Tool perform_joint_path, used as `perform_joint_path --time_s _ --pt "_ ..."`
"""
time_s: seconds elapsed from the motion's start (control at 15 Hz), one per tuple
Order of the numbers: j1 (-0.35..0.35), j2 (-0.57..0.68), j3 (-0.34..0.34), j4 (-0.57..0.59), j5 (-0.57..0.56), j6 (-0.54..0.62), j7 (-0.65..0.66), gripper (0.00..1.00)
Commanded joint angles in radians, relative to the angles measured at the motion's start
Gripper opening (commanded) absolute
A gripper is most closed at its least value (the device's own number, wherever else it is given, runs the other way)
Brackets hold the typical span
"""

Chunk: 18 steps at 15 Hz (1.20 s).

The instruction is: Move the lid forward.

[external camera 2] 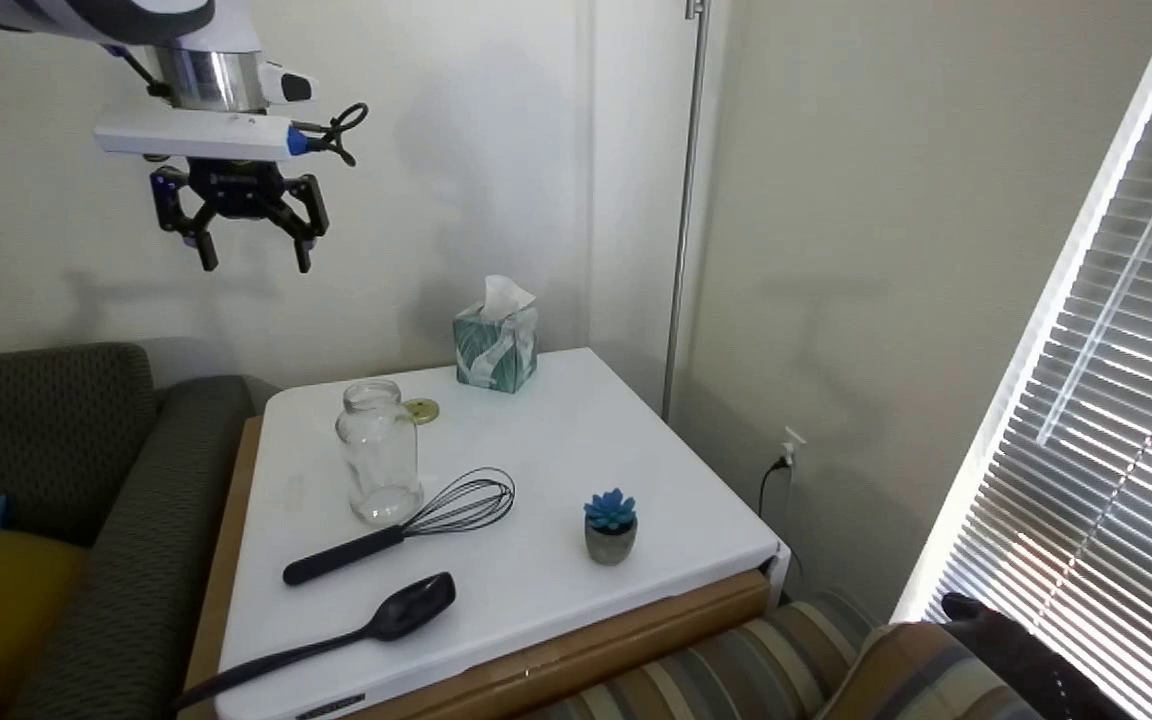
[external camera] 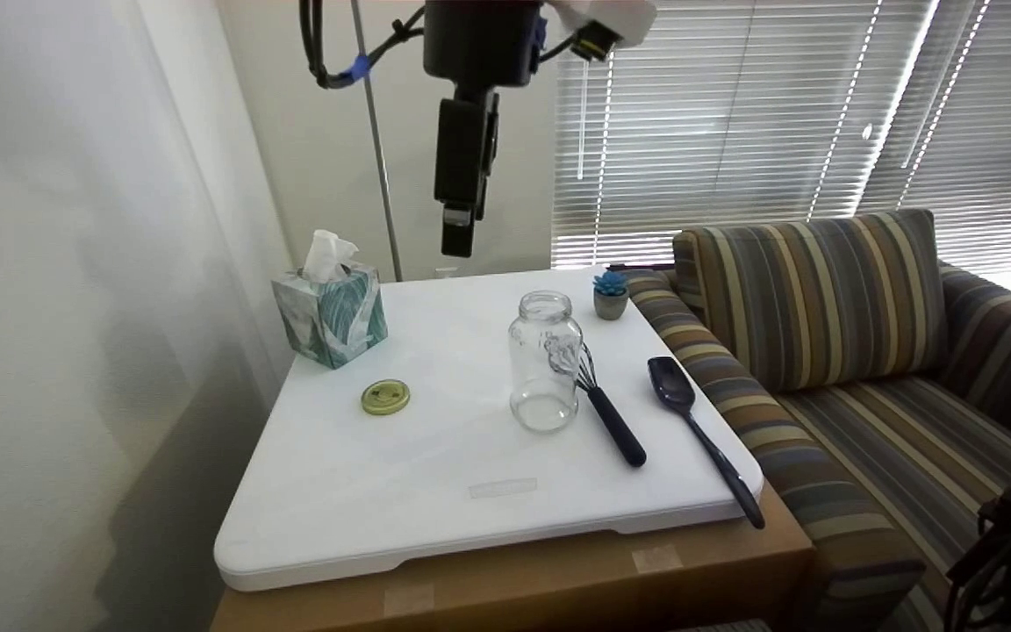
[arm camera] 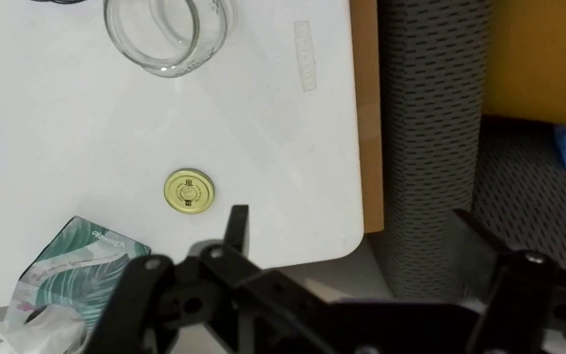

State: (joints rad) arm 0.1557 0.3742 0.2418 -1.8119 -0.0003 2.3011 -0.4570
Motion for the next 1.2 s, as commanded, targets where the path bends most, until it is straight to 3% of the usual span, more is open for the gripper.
perform_joint_path --time_s 0.0,0.53,0.6,0.8,1.13 --pt "0.028 0.172 -0.017 0.243 -0.127 -0.158 -0.08 1.0" --pt "0.025 0.471 -0.017 0.664 -0.127 -0.274 -0.217 1.0" --pt "0.026 0.396 -0.023 0.539 -0.135 -0.219 -0.185 1.0" --pt "0.03 0.455 -0.024 0.624 -0.132 -0.235 -0.19 1.0" --pt "0.071 0.5 -0.027 0.63 -0.155 -0.231 -0.191 1.0"
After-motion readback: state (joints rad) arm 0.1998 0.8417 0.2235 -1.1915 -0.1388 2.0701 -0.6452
